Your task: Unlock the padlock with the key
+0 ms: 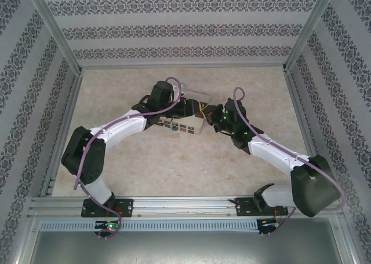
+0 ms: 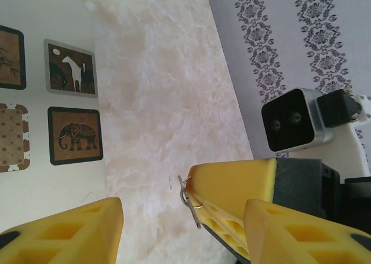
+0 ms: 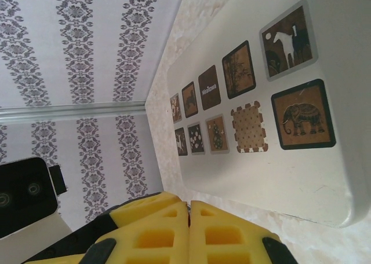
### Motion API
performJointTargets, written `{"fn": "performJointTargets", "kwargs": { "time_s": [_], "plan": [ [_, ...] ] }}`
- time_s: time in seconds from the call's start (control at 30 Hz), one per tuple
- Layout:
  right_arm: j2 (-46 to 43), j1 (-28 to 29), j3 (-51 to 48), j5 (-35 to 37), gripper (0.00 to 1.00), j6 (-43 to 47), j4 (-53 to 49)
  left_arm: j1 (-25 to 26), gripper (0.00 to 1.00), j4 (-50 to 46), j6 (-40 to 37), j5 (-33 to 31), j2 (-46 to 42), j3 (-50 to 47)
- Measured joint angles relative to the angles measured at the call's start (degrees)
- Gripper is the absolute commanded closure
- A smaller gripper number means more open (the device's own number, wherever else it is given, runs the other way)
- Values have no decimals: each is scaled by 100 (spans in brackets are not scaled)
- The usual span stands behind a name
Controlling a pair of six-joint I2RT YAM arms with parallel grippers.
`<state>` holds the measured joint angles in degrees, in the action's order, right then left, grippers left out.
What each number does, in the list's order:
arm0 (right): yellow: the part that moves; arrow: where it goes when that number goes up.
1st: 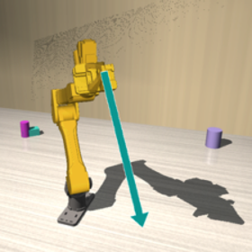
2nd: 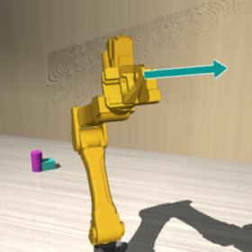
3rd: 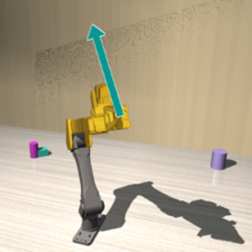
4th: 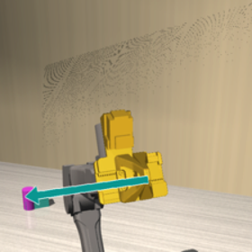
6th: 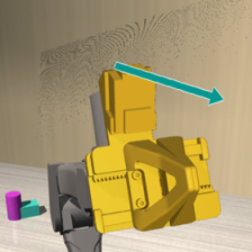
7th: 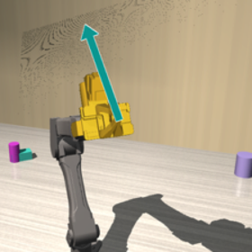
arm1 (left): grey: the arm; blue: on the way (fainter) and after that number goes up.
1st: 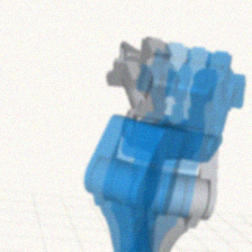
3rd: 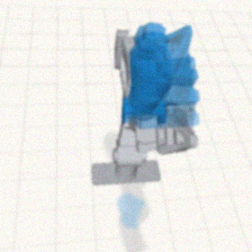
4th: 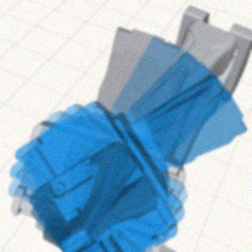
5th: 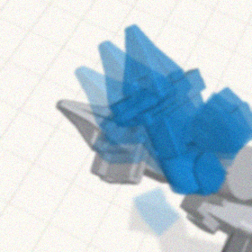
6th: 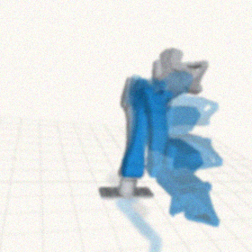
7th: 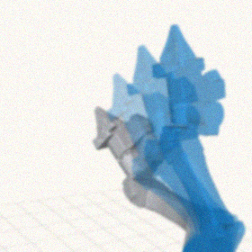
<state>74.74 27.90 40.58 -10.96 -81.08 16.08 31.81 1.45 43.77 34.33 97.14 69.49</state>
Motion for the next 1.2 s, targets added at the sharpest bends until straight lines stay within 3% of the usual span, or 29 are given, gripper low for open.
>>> {"fn": "performJointTargets", "kwargs": {
  "time_s": [0.4,0.63,0.77,0.93,1.07,1.2],
  "plan": [
    [0,2,-4,2,100,-2,4,9,74,-83,-13,15,68,85],
    [0,2,-4,2,100,4,-2,11,100,-87,-31,4,68,127],
    [-2,11,-4,2,100,101,-44,11,100,-122,-79,-4,68,127],
    [-59,-42,-4,-90,76,505,-195,-20,100,-358,-367,13,17,131],
    [-369,-437,-4,-308,55,1095,-393,-271,100,-741,-793,153,-247,131],
    [-813,-855,17,-590,42,1818,-695,-658,100,-1322,-1432,387,-588,240]
  ]
}}
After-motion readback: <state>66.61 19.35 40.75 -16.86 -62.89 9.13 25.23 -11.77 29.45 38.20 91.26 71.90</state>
